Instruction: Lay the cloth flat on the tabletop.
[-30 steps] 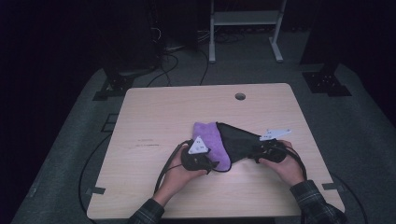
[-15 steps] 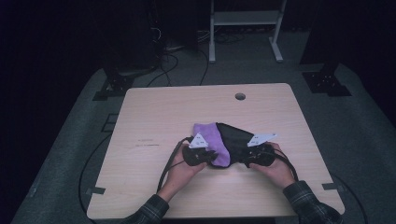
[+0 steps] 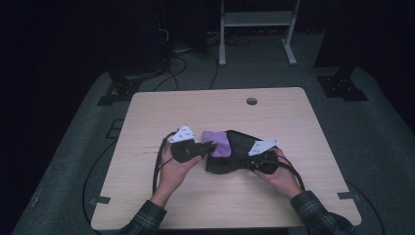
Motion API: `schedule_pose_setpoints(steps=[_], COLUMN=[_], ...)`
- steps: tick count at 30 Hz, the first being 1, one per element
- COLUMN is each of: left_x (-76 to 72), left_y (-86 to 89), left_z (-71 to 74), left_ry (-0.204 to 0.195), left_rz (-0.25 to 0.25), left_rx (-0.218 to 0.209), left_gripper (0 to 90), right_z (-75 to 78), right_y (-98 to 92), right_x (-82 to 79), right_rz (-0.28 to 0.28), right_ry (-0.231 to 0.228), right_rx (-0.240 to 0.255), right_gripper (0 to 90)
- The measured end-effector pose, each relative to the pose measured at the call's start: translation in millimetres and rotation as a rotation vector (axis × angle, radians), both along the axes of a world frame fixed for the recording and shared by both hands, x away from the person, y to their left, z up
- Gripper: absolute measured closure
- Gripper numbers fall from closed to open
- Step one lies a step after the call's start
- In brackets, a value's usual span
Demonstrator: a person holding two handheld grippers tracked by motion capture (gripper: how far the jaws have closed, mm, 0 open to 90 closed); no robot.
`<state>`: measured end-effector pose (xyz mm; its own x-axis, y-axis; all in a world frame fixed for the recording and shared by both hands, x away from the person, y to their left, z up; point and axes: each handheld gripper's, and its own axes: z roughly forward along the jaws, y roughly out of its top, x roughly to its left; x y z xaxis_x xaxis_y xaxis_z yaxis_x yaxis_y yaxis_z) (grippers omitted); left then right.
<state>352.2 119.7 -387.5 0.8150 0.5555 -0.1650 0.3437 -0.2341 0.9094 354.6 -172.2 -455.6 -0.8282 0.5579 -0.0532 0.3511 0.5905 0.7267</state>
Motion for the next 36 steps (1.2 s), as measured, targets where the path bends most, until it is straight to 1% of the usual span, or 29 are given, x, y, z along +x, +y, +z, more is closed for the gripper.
schedule_pose_setpoints(steps=[2,3,5,7,8,9,10,11,12,13,14,15,16,17,19,21,22,23,24,25,27,28,30,33,34,36], left_x=[0.2,0.3,-0.2,-0.4,0.0,1.1,1.9,4.3,6.5,8.9,11.6,14.8,16.6,19.5,24.7,28.6,29.7,31.7,32.9,34.0,35.1,35.3,34.5,29.7,27.5,22.7], left_y=[11.8,18.1,30.4,43.4,48.4,56.4,60.8,67.6,71.5,74.3,75.0,73.9,73.1,71.7,70.1,69.2,69.2,69.5,69.6,70.2,73.1,74.6,78.7,83.0,83.7,85.1], left_z=[8.9,13.3,21.0,26.9,28.4,29.1,28.5,26.0,22.2,17.2,10.9,1.9,-3.5,-10.7,-24.2,-34.8,-38.0,-42.8,-46.0,-48.6,-51.6,-51.6,-50.1,-45.4,-44.0,-41.3], left_ry=[-0.016,-0.024,-0.036,-0.043,-0.044,-0.037,-0.031,-0.022,0.002,0.021,0.043,0.074,0.09,0.111,0.149,0.174,0.182,0.186,0.191,0.191,0.171,0.169,0.158,0.138,0.131,0.12], left_rz=[0.023,0.032,0.062,0.092,0.105,0.127,0.139,0.154,0.165,0.171,0.173,0.178,0.182,0.191,0.204,0.222,0.227,0.235,0.239,0.247,0.275,0.278,0.284,0.277,0.271,0.265], left_rx=[-0.027,-0.033,-0.059,-0.073,-0.076,-0.087,-0.094,-0.089,-0.089,-0.085,-0.077,-0.06,-0.039,-0.013,0.023,0.059,0.072,0.098,0.114,0.133,0.177,0.184,0.179,0.181,0.185,0.198], left_gripper=[83.5,83.5,83.5,83.5,83.5,83.5,83.5,83.5,83.4,83.5,83.5,83.4,83.4,83.3,82.9,82.0,81.6,81.1,80.2,78.8,72.8,68.9,61.8,55.6,53.4,50.7], right_z=[9.0,13.8,23.8,31.6,36.0,38.0,39.9,40.4,39.4,37.2,34.2,30.8,26.1,23.0,15.7,9.2,6.3,4.7,3.1,2.3,1.0,0.6,1.6,6.7,10.2,14.3], right_y=[-6.8,-10.5,-19.1,-27.5,-33.4,-36.9,-42.7,-45.8,-50.5,-53.3,-54.9,-54.7,-52.7,-50.8,-45.6,-41.3,-39.4,-38.0,-35.9,-34.5,-32.8,-32.9,-34.3,-38.2,-39.8,-40.8], right_x=[0.2,0.4,1.4,2.8,3.7,4.7,7.1,8.6,12.3,15.7,19.3,22.9,27.3,29.8,36.0,41.8,44.6,46.6,49.4,51.6,55.0,55.7,54.7,51.4,48.8,44.3], right_rz=[-0.016,-0.021,-0.037,-0.051,-0.066,-0.077,-0.094,-0.106,-0.125,-0.141,-0.151,-0.164,-0.176,-0.179,-0.192,-0.2,-0.204,-0.205,-0.21,-0.216,-0.226,-0.231,-0.234,-0.236,-0.234,-0.226], right_ry=[0.007,-0.002,-0.013,-0.021,-0.027,-0.03,-0.026,-0.018,-0.012,0.008,0.02,0.033,0.045,0.046,0.059,0.068,0.076,0.075,0.074,0.072,0.066,0.062,0.056,0.051,0.042,0.03], right_rx=[0.049,0.057,0.085,0.116,0.119,0.123,0.132,0.135,0.139,0.148,0.148,0.143,0.126,0.115,0.091,0.081,0.071,0.06,0.057,0.053,0.046,0.047,0.048,0.075,0.085,0.093], right_gripper=[85.3,85.3,85.4,85.5,85.6,85.5,85.5,85.5,85.4,85.5,85.3,85.2,85.1,84.9,84.6,84.3,84.1,83.9,83.4,82.5,79.5,76.7,71.6,66.8,64.6,63.5])
